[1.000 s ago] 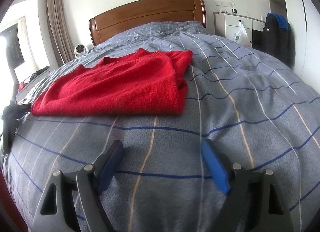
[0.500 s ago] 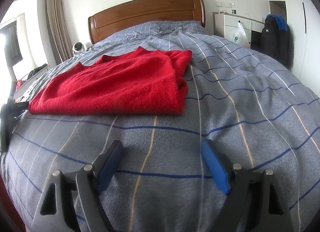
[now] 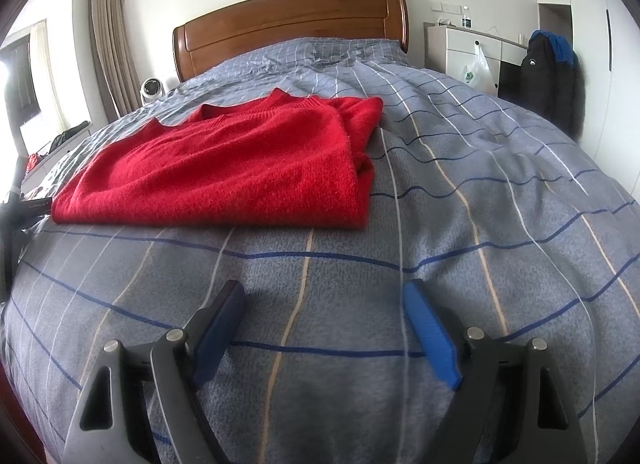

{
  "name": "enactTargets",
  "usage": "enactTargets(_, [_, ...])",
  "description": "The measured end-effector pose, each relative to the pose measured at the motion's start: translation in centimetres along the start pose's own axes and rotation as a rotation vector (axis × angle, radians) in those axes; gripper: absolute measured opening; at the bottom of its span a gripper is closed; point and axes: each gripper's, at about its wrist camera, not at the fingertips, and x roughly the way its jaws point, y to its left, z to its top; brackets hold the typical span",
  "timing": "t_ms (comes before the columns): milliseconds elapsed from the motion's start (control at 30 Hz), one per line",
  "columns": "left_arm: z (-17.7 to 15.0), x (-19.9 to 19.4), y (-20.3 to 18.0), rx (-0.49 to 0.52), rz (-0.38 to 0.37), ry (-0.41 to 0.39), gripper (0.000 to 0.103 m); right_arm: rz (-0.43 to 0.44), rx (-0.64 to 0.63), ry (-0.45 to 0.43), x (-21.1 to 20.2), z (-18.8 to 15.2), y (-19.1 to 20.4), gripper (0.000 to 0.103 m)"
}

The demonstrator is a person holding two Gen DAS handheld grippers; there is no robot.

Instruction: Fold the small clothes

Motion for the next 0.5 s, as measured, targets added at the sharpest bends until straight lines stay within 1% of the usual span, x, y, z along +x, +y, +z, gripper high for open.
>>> enactTargets(300, [0.0,-0.01,0.03,0.0,0.0,0.0,0.103,0.023,0.013,-0.013,-0.47,-0.27,-0.48,0.082])
enactTargets(500, [0.0,-0.01,0.04,0.0,0.0,0.0,0.103,0.021,0.012,-0.013,-0.49,-0.3,-0.49,0.082])
